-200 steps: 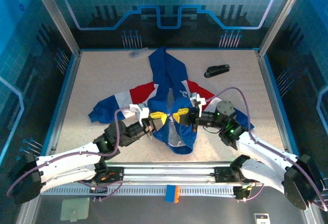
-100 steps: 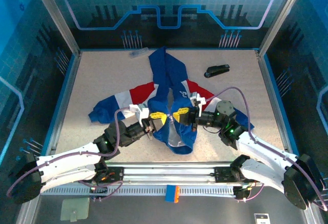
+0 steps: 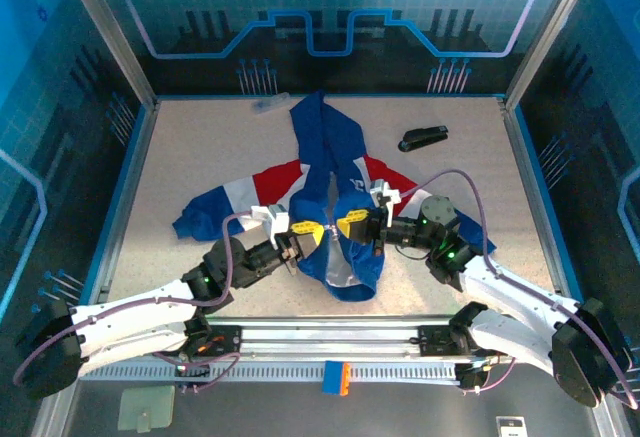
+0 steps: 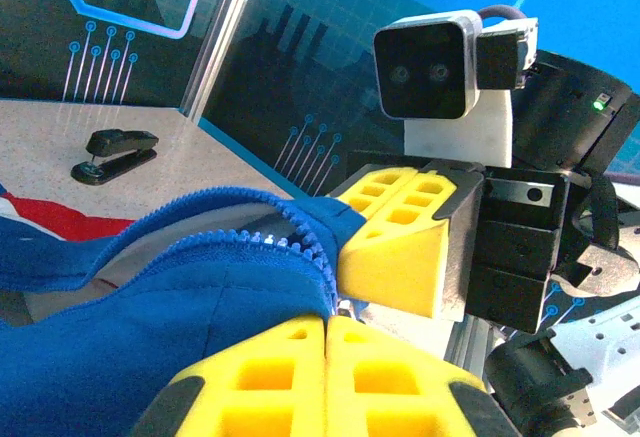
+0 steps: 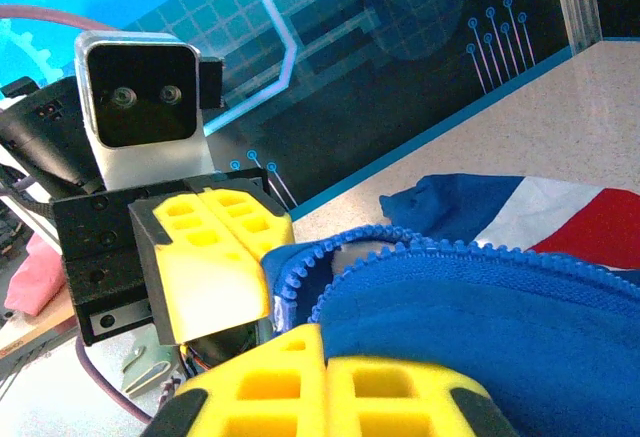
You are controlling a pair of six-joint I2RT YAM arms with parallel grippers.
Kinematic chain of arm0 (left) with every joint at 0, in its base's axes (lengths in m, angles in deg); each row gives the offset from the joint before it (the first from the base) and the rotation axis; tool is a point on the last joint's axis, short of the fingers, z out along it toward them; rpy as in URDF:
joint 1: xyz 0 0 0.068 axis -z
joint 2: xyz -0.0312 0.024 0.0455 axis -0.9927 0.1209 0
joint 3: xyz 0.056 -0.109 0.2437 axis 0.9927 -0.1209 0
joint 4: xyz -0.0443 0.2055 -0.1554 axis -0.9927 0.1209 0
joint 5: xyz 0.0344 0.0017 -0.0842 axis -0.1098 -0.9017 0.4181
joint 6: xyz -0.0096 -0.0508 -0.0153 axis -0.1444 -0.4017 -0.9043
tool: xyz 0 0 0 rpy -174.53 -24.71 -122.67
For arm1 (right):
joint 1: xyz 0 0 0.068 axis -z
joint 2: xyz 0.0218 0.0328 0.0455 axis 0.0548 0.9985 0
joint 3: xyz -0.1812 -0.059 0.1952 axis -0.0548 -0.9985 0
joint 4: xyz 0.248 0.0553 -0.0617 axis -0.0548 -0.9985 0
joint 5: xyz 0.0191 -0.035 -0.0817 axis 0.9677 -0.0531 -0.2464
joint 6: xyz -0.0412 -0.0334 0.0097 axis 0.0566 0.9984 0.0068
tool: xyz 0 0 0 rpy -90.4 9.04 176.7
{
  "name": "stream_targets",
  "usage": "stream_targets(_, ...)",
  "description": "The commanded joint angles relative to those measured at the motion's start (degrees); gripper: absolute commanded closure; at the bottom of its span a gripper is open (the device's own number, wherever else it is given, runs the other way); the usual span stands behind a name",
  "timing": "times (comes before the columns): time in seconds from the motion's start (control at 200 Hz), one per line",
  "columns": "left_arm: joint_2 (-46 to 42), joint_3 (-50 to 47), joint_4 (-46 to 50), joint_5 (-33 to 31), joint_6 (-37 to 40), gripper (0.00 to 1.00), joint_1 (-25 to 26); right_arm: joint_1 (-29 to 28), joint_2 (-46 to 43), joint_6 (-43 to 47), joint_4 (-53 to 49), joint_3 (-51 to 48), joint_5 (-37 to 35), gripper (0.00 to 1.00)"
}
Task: Zip up the jacket
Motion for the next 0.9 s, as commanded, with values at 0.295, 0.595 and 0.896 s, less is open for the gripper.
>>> stream_targets(0.295,-0.29,-0.87,-4.50,-1.72,-0.85,1.00,0.23,-0.90,0.22,-0.47,4.12,0.13,0.02,0.96)
stream_targets(0.595,0.62,-1.33,-5.66,-1.62,-1.54,1.00,0.23,-1.08,0.22,-0.51,4.13,0.21,0.07,0.96)
stream_targets(0.896,0.64,-1.27,-6.29,-1.60,-1.70,1.00,0.23,-1.43,0.75,-0.38,4.20,0.43,0.10,0.96)
